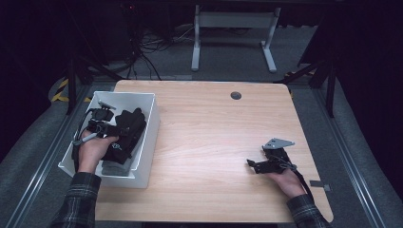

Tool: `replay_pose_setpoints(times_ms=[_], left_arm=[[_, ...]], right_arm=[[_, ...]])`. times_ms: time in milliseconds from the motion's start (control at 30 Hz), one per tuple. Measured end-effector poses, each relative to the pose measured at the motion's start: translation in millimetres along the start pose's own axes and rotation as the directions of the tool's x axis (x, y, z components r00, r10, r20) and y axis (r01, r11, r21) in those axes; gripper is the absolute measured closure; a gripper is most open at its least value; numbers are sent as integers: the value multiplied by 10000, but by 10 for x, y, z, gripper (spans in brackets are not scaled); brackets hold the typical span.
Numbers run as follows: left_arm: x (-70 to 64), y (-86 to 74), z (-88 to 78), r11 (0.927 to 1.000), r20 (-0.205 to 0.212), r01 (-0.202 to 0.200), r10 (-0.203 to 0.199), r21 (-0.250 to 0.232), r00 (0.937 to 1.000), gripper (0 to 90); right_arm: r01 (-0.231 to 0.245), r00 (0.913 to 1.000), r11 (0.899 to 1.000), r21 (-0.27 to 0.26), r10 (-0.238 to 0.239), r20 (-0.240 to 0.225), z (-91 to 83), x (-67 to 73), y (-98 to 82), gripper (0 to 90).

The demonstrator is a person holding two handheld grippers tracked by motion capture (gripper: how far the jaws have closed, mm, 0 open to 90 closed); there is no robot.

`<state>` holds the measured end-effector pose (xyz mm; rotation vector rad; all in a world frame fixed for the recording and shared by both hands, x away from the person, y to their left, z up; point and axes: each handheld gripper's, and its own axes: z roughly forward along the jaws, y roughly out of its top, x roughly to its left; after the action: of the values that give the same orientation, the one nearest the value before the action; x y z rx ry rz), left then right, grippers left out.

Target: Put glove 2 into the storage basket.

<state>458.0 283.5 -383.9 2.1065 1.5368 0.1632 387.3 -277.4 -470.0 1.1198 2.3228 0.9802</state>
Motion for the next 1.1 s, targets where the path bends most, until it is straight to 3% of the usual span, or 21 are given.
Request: replay_pose_setpoints(times_ms=[67,100,133,200,367,500,733,933,1100], left_arm=[[-3,4,0,10000,-138,-42,42,-59,9999,485],[-11,12,-13,9999,-359,-152,150,-33,9992,485],[-12,17,-25,9998,-525,-156,151,-84,9985,400],[-14,23,-49,9998,-762,-206,200,-83,9969,320],[-23,37,-158,9984,-872,-212,167,-516,9960,221],[-72,52,-275,9949,-631,-294,234,-962,9977,198],[-231,120,-465,9839,-213,-733,708,-1629,9973,189],[-401,196,-594,9716,60,-1176,1214,-2053,9926,189],[-613,262,-652,9581,252,-1658,1764,-2334,9840,189]], right_arm=[[-1,10000,10000,0,1,-1,0,0,0,113],[-6,10000,10000,2,6,-2,0,0,0,112],[-2,10000,10000,1,2,-3,0,0,0,112],[-3,10000,10000,2,3,1,0,0,0,112],[-6,10000,10000,1,6,1,0,0,0,112],[-21,10000,10000,11,21,-4,0,1,0,112],[-23,10000,10000,11,23,-5,-1,1,0,112],[-29,10000,10000,13,29,-9,-1,1,0,111],[-25,10000,10000,12,25,-5,-1,1,0,111]])
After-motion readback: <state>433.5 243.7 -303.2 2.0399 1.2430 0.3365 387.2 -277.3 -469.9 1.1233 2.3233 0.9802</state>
